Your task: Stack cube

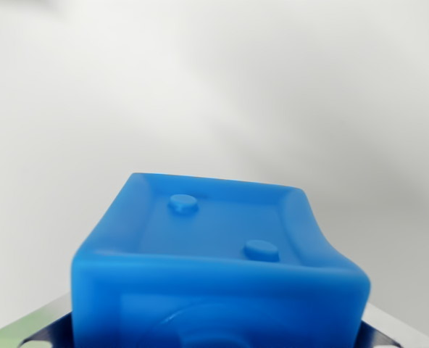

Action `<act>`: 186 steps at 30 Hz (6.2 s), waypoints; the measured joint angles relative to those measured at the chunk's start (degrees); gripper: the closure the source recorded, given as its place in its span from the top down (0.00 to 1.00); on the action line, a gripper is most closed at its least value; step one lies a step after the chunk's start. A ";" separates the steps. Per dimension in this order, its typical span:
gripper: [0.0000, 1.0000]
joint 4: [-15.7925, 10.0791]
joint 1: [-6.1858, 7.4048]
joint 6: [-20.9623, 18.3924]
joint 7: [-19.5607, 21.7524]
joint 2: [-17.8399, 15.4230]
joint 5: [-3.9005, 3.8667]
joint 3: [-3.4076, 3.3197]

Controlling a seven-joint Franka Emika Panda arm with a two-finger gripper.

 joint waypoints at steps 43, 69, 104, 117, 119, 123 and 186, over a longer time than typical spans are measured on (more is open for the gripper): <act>0.00 3.39 8.53 -1.73 14.82 1.62 0.00 0.09; 0.00 6.88 13.55 -3.31 23.63 3.50 0.00 0.11; 0.00 11.00 18.06 -2.51 31.52 9.00 0.00 -0.04; 0.00 11.09 18.07 1.16 31.52 12.74 0.00 -0.04; 0.00 11.15 18.08 1.65 31.52 13.27 0.00 -0.04; 0.00 11.25 18.09 2.37 31.52 14.07 0.00 -0.05; 1.00 11.31 18.10 2.39 31.51 13.89 0.00 -0.07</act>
